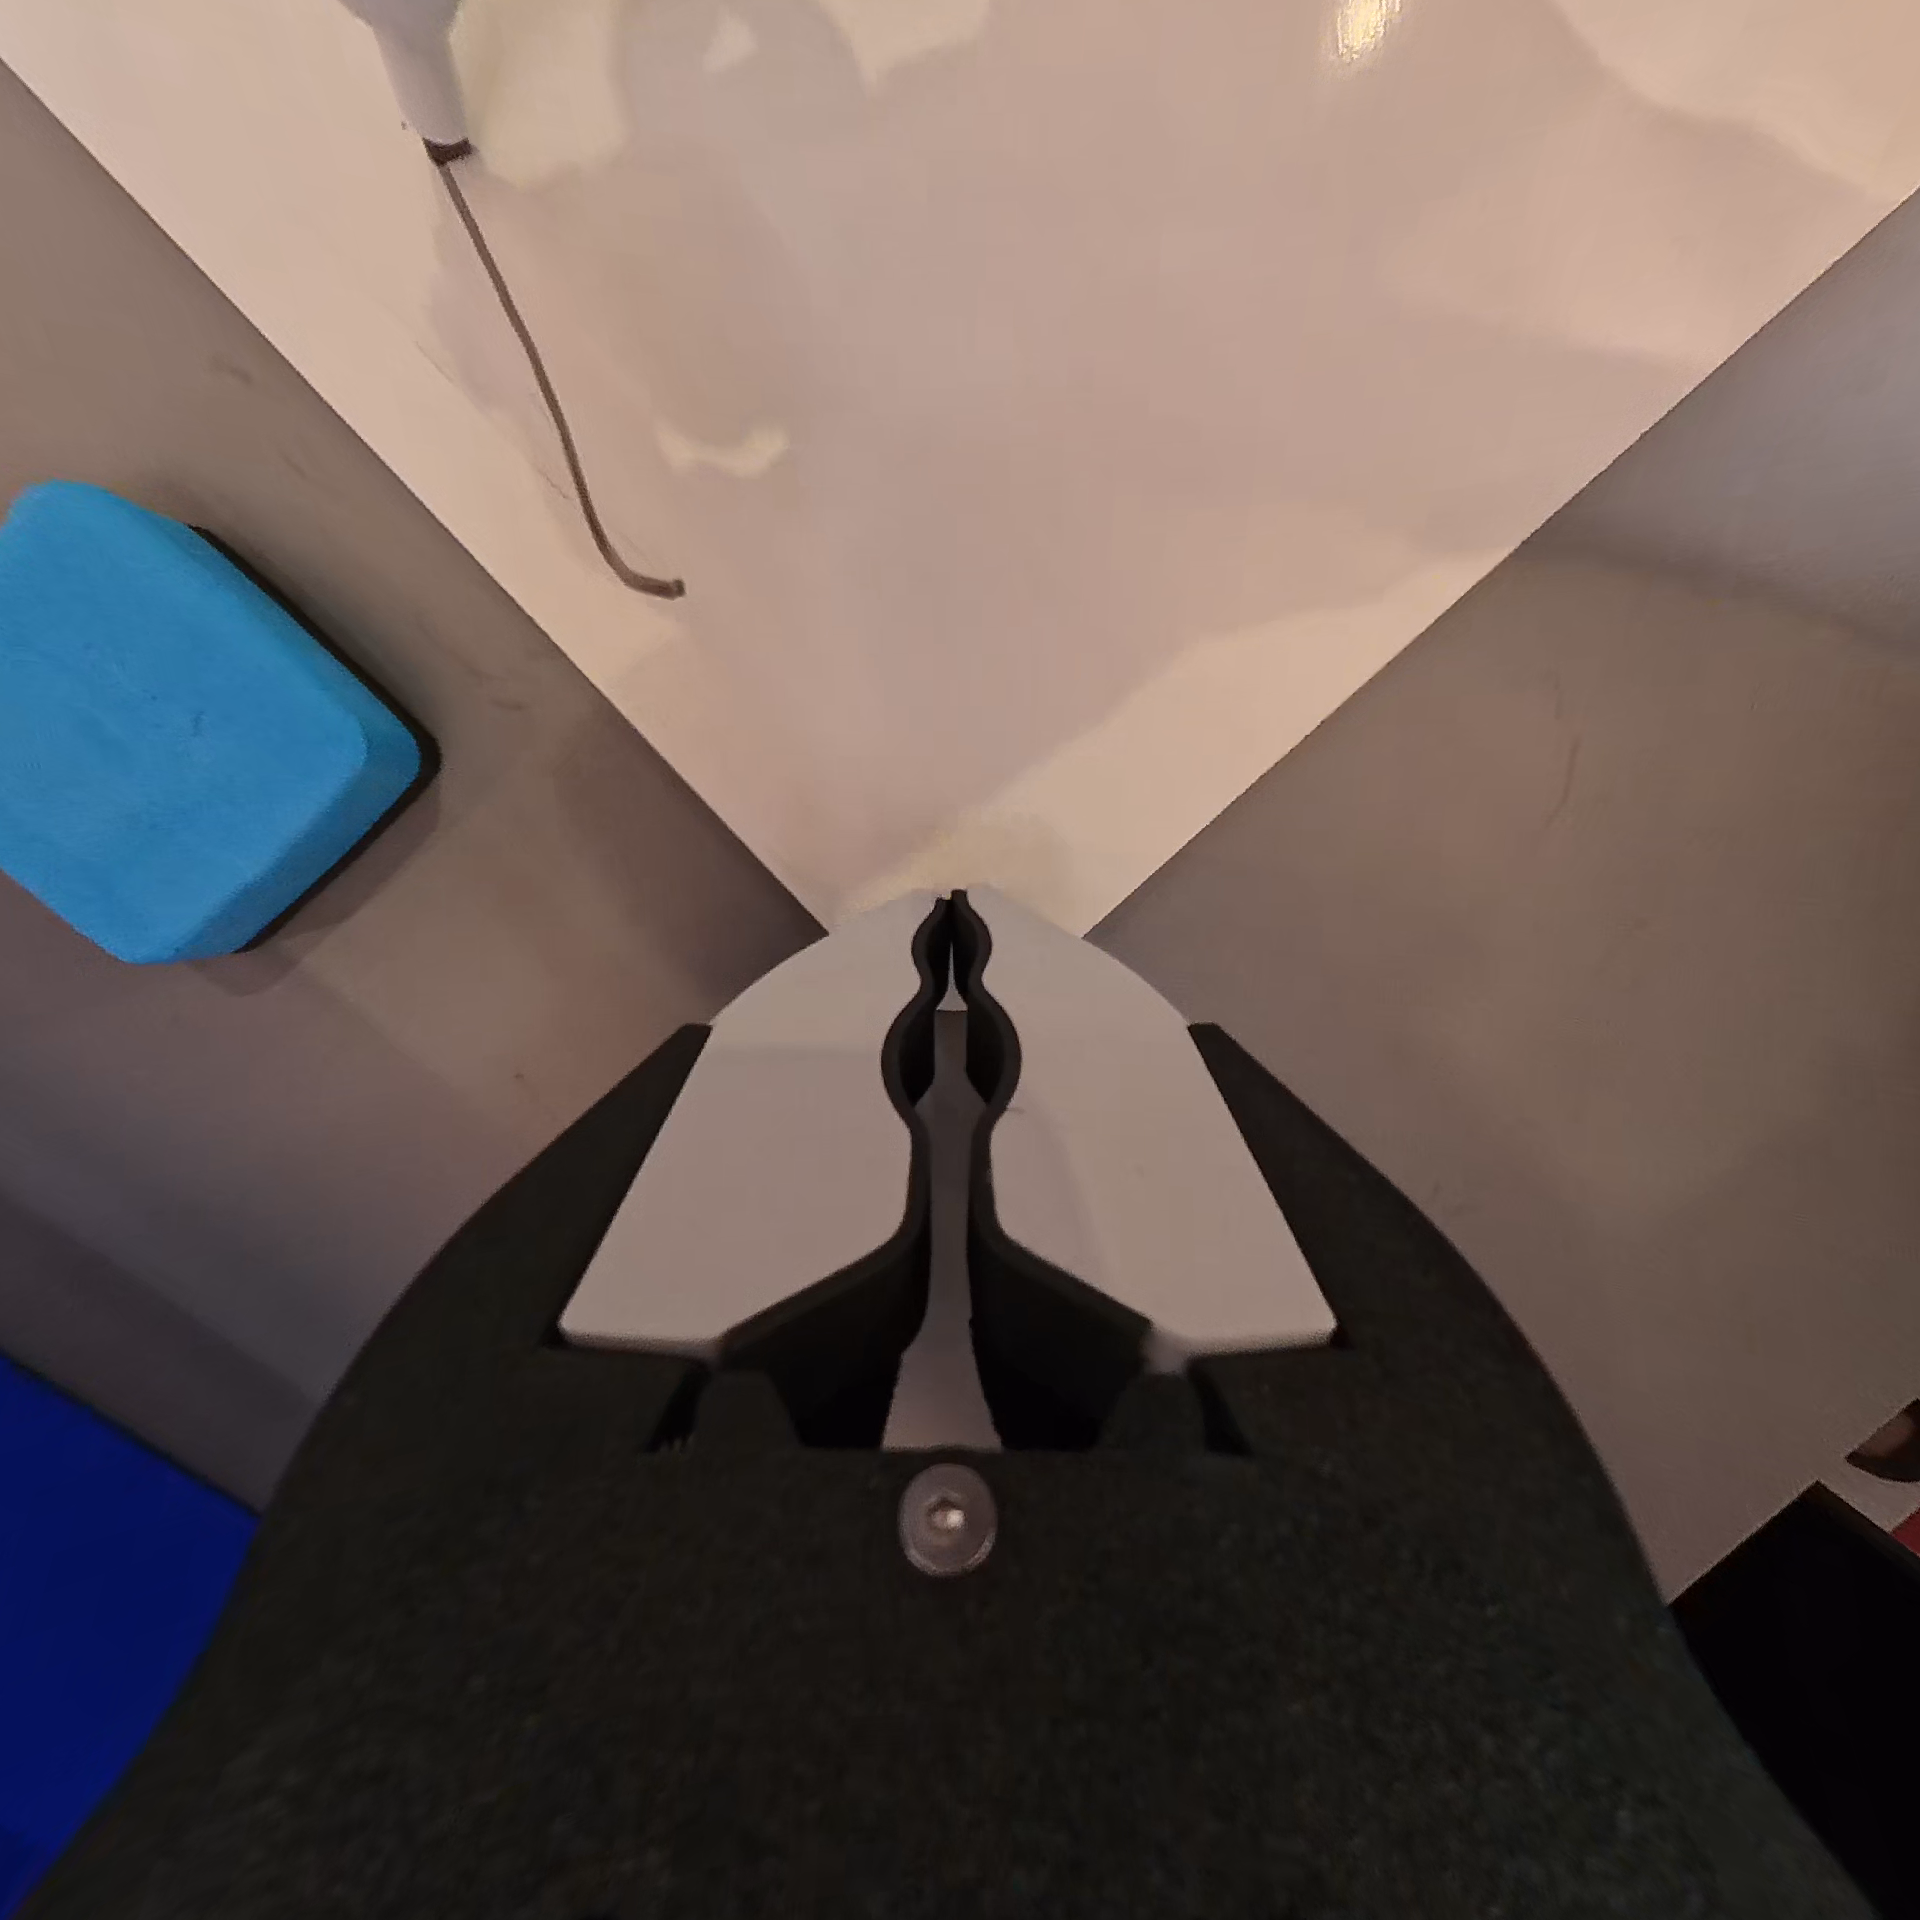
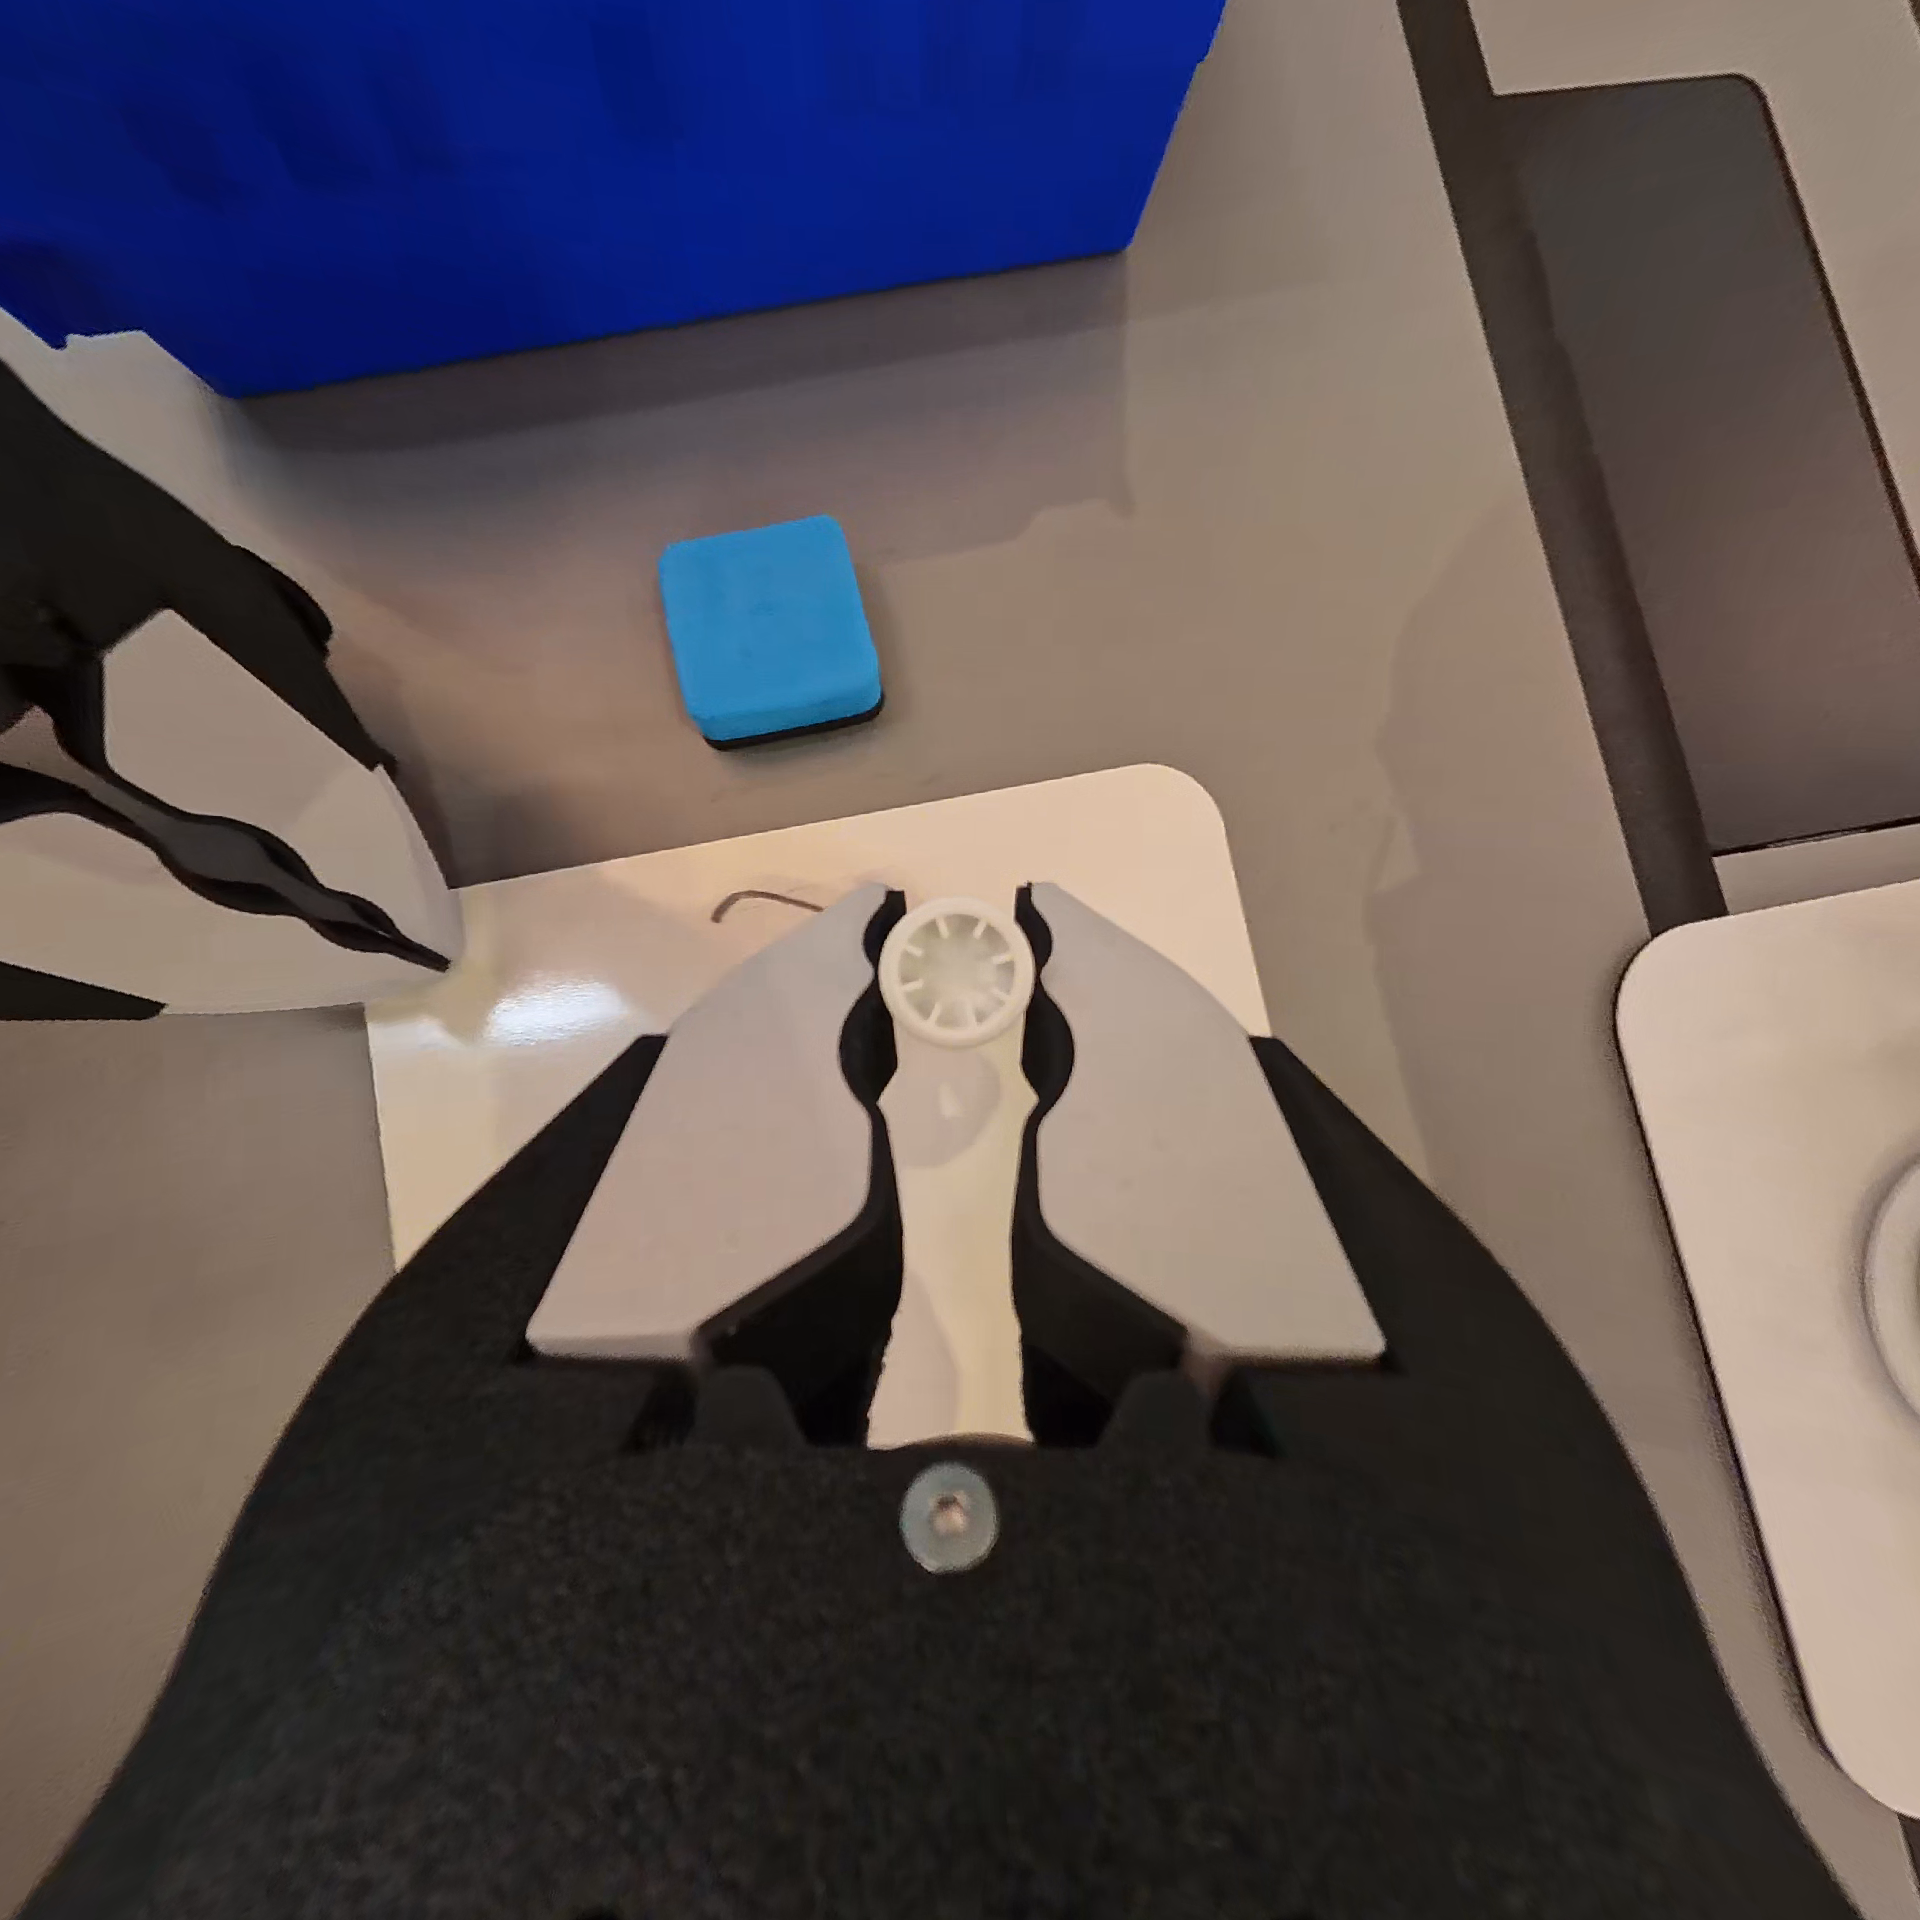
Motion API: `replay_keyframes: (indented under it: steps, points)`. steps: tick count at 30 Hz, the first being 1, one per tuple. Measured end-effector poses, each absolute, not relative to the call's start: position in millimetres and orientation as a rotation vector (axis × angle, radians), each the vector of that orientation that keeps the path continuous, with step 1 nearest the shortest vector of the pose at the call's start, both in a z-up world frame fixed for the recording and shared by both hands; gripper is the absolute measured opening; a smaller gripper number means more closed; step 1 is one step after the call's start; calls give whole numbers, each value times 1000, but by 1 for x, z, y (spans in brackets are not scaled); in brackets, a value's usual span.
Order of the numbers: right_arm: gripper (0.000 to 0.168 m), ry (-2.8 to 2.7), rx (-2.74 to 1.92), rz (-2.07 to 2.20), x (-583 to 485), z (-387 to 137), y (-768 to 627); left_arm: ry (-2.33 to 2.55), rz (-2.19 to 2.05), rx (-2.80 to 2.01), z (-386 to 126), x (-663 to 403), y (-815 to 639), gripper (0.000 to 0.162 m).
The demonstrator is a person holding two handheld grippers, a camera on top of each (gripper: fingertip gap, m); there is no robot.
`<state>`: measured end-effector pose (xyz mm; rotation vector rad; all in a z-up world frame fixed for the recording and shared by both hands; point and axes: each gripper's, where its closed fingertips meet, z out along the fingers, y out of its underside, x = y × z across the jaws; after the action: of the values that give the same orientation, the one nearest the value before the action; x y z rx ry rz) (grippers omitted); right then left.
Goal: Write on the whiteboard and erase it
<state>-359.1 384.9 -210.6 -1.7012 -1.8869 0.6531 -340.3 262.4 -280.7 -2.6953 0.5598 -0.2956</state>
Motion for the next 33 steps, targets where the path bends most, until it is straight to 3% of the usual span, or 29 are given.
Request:
replay_keyframes:
  steps: [33]
  points:
    - [21, -1903, -1715, 646, -308, -207, 347, 559, -287, -2696, -281, -340, 263, 0]
